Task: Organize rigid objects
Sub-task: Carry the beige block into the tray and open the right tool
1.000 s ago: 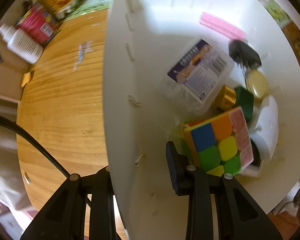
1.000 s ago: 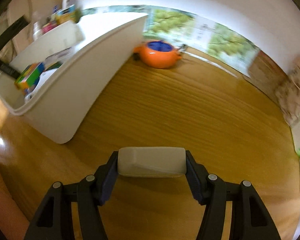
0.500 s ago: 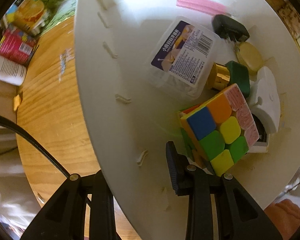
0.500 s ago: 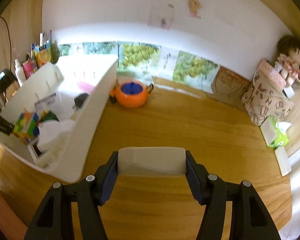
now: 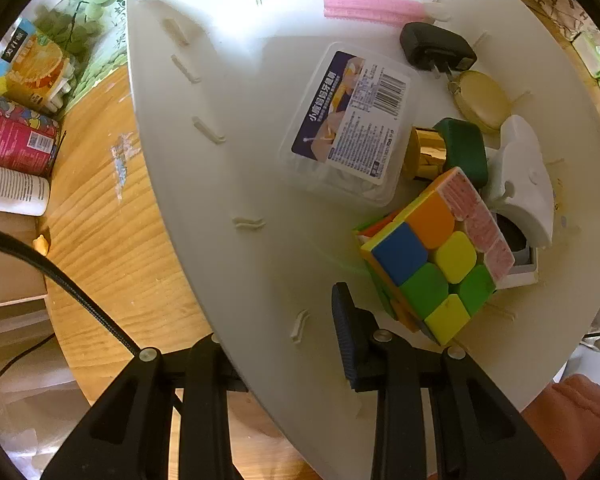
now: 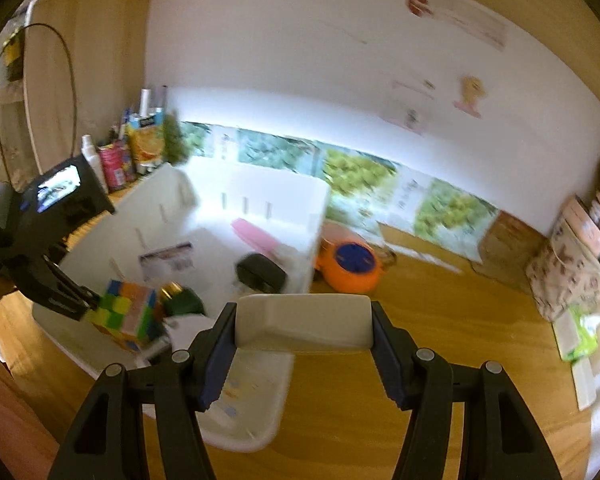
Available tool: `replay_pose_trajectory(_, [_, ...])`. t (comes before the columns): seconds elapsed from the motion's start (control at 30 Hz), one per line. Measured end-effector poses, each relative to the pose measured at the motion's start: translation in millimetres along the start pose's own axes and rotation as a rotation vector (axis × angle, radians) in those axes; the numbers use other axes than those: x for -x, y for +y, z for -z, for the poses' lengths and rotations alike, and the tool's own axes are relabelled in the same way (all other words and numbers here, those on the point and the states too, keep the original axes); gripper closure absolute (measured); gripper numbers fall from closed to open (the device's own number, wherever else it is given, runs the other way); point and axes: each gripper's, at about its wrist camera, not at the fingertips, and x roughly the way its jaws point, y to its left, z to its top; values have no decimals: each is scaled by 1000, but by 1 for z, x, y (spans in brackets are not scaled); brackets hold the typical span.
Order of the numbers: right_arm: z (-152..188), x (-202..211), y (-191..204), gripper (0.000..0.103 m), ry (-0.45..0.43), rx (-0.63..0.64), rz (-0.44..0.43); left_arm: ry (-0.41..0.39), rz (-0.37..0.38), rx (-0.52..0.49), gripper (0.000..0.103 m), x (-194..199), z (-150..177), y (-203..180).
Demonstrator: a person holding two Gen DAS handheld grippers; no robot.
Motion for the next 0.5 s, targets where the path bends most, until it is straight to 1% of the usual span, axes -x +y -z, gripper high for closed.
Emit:
replay_pose_trajectory(0.13, [-11,-5,17,40,-21,23,-52,1,3,-20,70,0,-4,2])
replay_pose_trajectory(0.17, [-13,-6,22,40,-24,29,-61,0,5,-23,70,2,3,4])
replay_pose_trajectory(0.23, [-18,-9,30,40,-32,35,-87,1,6,-27,70,2,2,5])
replay_pose_trajectory(0.4, [-25,-15,46,40,-44,39,-149,1,1,-37,70,9,7,-3])
replay_pose_trajectory(0.47, [-26,-17,52,40,-44,58,-166,0,-2,-41,70,9,13,-8])
replay_pose_trajectory(0.5, [-26,-19,55,39,-39,70,-173,0,-3,-41,70,10,13,-9])
